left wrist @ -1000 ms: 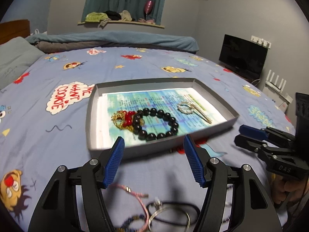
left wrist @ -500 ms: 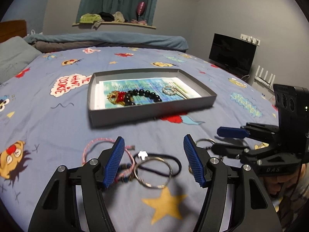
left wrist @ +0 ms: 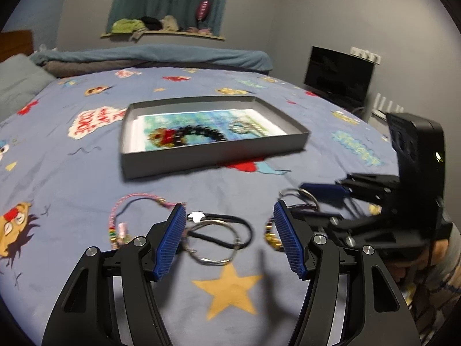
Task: Organize jewelry
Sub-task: 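Grasp the dark red bead bracelet with the left tool while the right grasps the large silver hoop, then carry the bracelet and hoop with both tools over the grey box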
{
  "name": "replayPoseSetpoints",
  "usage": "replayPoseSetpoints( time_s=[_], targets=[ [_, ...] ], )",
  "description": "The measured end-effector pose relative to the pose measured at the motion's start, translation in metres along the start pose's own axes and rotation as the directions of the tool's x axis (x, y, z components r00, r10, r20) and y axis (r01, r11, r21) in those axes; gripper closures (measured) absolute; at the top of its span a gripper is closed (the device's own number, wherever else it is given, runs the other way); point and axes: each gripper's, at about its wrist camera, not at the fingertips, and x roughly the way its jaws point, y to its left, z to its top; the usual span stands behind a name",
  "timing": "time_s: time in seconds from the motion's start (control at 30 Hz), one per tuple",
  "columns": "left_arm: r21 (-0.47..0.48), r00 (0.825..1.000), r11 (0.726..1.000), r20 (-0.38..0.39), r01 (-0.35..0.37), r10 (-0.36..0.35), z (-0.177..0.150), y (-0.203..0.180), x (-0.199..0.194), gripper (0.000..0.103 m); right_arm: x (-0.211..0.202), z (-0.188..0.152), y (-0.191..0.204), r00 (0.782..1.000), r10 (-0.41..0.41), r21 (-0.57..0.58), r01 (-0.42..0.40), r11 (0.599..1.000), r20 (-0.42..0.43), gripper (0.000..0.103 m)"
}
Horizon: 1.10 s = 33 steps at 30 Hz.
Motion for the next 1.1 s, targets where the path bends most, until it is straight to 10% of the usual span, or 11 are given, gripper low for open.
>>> replayPoseSetpoints(
  time_s=[0.57, 1.1],
  targets=[
    [0.175, 0.983, 0.984, -0.181, 0.019, 0.013, 0.001, -0.039, 0.058, 0.068, -0.032, -0.008, -0.053, 0.996, -0.041, 0.162, 0.027, 0.986, 0.081, 0.054],
    [0.148, 0.984, 0.985, -0.165, 0.087, -0.062, 0.006, -0.039, 0.054, 0.097, -0.033, -0.006, -0.055, 0.995, -0.021, 0.170, 0.003, 0.986, 0.102, 0.054]
  ],
)
